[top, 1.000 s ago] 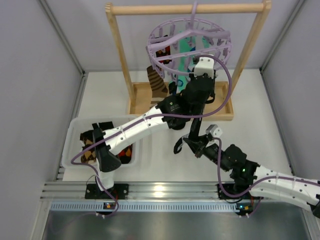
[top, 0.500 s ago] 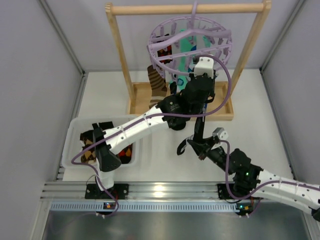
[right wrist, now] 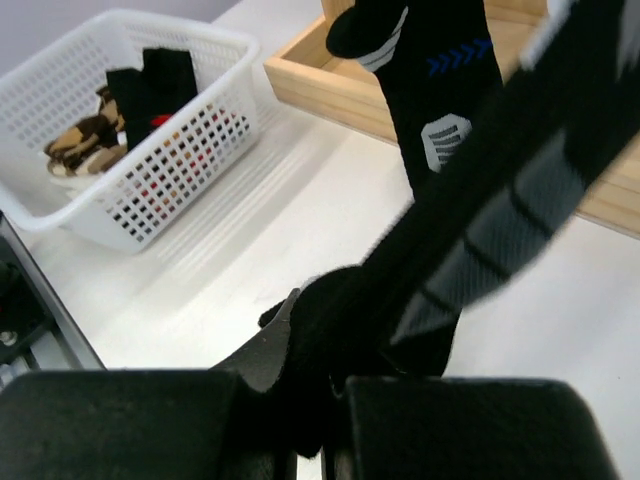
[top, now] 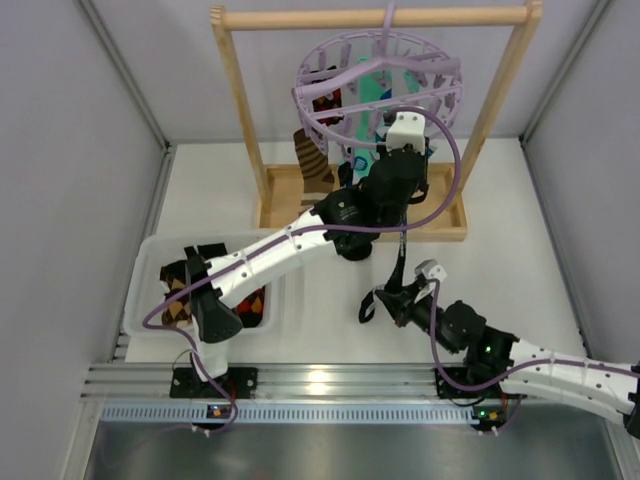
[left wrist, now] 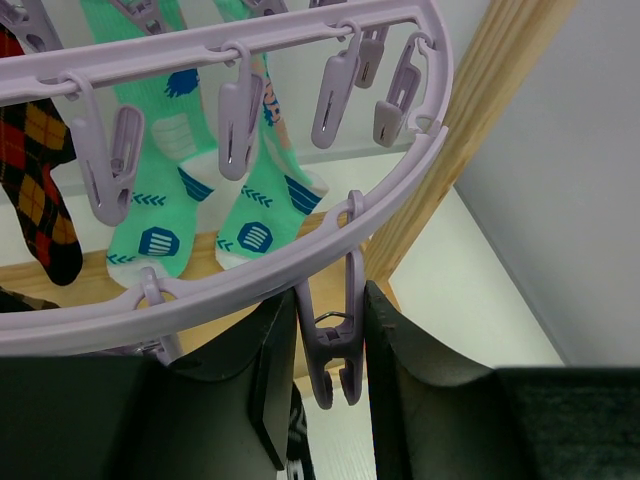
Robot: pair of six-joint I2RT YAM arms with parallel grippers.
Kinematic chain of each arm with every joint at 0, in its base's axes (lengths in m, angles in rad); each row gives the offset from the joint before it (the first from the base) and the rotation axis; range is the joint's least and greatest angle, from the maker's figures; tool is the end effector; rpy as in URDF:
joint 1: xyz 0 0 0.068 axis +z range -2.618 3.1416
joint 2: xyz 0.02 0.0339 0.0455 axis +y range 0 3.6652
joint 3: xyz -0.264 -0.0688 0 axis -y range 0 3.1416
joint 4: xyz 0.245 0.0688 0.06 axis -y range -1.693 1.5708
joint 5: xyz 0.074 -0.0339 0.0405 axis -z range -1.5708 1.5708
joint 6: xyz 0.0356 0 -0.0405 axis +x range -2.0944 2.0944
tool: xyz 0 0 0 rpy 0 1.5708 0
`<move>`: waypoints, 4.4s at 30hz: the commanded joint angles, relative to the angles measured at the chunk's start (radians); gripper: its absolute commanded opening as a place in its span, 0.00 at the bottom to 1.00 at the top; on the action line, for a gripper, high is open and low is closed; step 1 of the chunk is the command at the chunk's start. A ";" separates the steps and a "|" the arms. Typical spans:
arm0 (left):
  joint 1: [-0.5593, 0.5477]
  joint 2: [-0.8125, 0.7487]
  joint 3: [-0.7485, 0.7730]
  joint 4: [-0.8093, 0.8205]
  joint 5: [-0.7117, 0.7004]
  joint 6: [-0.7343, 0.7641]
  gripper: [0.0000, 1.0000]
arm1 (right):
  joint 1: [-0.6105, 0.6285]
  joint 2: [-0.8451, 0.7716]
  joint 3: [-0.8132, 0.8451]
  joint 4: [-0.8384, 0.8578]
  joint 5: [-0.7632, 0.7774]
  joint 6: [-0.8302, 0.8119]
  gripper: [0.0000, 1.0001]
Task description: Remove the socks clipped to the hanger
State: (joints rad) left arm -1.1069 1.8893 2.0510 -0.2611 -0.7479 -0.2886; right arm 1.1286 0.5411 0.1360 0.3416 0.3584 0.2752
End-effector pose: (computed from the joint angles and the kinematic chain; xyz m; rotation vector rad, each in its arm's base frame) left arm 0.2160 -0.3777 0.4530 0.1126 1.6582 -0.4399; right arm 0.0753 0.1299 0.2013 -0.4314 1.6325 0.7784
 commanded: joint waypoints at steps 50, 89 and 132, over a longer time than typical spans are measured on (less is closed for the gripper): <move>0.028 -0.933 -0.442 -0.541 -0.284 0.011 0.98 | 0.039 0.636 0.905 -0.285 -0.591 -0.159 0.00; 0.027 -0.941 -0.931 0.054 0.346 0.034 0.98 | 0.037 0.144 0.774 -0.737 0.077 -0.005 0.99; -0.148 -0.253 -0.980 0.910 -0.220 0.381 0.00 | -0.004 0.594 1.553 -1.068 0.439 -0.063 0.88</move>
State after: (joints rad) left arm -1.2152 1.5944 0.9943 0.5835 -0.7761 0.0032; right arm 1.1397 1.0843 1.5913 -0.5941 0.7921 0.2333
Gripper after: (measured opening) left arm 0.048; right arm 0.901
